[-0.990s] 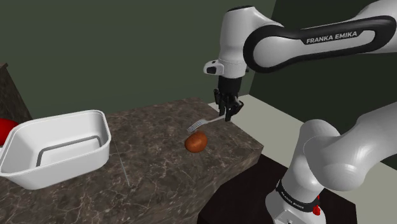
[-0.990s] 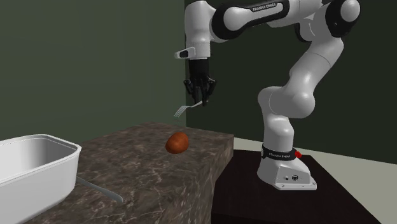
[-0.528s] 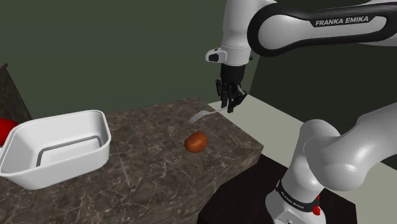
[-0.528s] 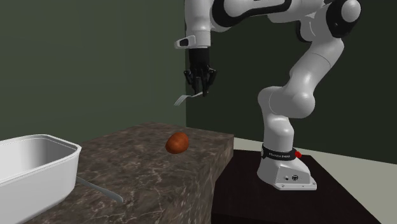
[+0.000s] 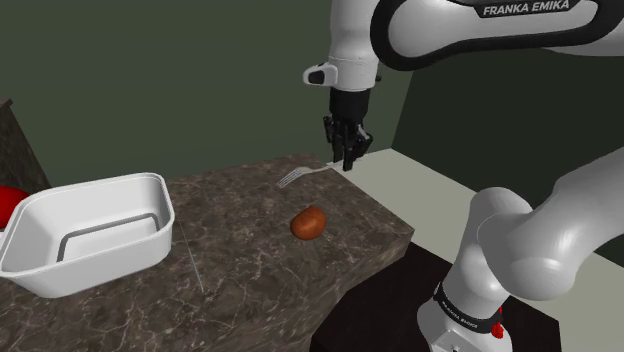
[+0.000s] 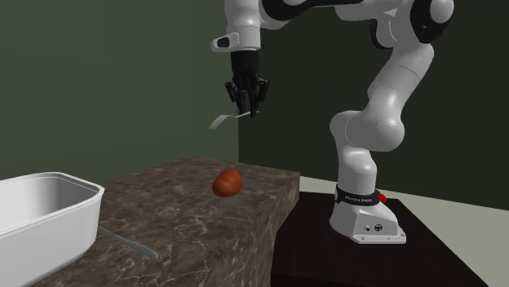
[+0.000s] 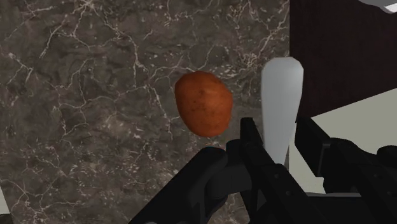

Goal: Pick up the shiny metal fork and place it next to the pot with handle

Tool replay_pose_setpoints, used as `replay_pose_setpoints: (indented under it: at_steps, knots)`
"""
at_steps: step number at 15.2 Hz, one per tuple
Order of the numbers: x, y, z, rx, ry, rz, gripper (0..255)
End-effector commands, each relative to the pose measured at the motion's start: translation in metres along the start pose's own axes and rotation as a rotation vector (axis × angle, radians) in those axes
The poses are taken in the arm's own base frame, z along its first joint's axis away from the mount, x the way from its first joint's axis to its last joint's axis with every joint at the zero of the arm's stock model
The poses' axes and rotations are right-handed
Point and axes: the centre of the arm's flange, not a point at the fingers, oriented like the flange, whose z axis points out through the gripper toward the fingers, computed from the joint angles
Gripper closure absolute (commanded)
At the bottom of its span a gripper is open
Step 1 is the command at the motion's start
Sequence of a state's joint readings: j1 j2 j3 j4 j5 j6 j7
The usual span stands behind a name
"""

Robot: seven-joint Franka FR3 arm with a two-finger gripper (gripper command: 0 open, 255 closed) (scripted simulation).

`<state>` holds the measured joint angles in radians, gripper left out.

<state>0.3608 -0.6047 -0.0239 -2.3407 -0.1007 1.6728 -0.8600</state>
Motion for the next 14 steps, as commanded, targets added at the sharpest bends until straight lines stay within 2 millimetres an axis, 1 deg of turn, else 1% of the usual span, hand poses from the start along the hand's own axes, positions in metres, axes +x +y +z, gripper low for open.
replay_pose_setpoints:
  at_steps: [1,14]
  knots:
    - [0.023,0.006,-0.003,0.000,0.001,0.000,255]
    - [0.190,0.041,-0.022,0.000,0.001,0.000,255]
